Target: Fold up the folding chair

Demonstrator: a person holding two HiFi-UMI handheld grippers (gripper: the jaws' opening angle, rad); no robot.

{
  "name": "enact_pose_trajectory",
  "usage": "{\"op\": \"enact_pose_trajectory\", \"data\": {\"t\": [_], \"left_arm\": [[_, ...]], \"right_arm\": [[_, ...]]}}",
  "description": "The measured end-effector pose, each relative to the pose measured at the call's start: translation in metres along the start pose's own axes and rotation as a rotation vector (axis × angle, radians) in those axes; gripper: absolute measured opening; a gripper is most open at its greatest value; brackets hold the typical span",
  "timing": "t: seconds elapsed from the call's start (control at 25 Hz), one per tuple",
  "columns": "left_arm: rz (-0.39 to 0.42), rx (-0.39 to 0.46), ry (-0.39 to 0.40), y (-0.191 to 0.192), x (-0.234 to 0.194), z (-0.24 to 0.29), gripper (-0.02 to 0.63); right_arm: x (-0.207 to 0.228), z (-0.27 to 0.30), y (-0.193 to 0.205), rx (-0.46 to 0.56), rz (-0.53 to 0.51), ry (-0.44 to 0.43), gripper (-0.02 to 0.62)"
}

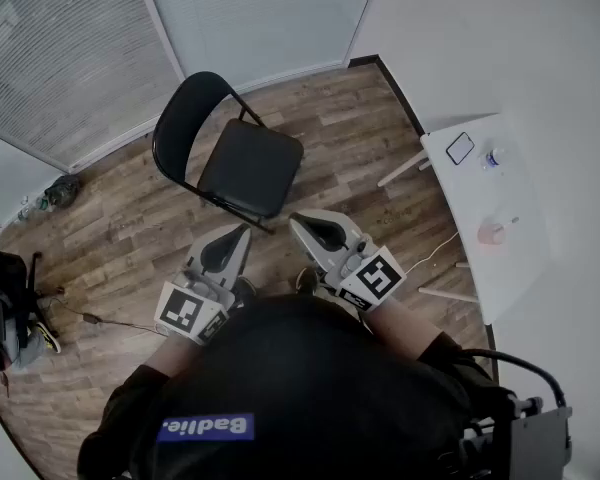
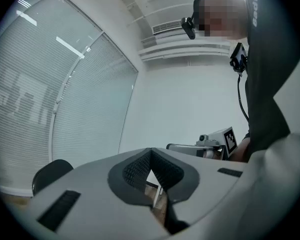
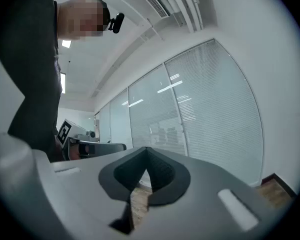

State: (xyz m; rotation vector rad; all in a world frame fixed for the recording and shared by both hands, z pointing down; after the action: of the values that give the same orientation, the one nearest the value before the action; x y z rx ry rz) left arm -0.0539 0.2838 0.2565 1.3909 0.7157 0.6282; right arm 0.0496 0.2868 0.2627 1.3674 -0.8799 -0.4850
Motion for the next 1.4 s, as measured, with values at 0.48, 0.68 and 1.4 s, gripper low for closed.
{"op": "enact_pose_trajectory", "data": {"t": [0.48, 0.68, 1.4], "left_arm": [[0.012, -0.022, 0.001, 0.002, 0.011, -0.001, 0.005], [-0.009, -0.015, -0.022, 0.004, 0.011, 0.002, 0.005], [-0.003, -0.020, -0.094, 0.001, 0.019, 0.036, 0.005]], "right_arm": [[-0.003, -0.006, 0.003, -0.004, 0.022, -0.009, 0.002], [0.000, -0.006, 0.005, -0.006, 0.030, -0.023, 0.002], [0.037, -0.020, 0.000, -0.023, 0.050, -0.079, 0.002]]}}
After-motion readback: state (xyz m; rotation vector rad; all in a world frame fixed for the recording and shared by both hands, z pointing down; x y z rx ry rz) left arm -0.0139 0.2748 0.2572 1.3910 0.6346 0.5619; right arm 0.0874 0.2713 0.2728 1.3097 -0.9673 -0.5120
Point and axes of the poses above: the fingertips, and each gripper's own axes: z forward along the fingers, x to its right, y out of its underside, the point moved 2 cm from there along -z, backward along the fingers, and after that the axes turned 6 degrees about z, right-handed, at the moved point
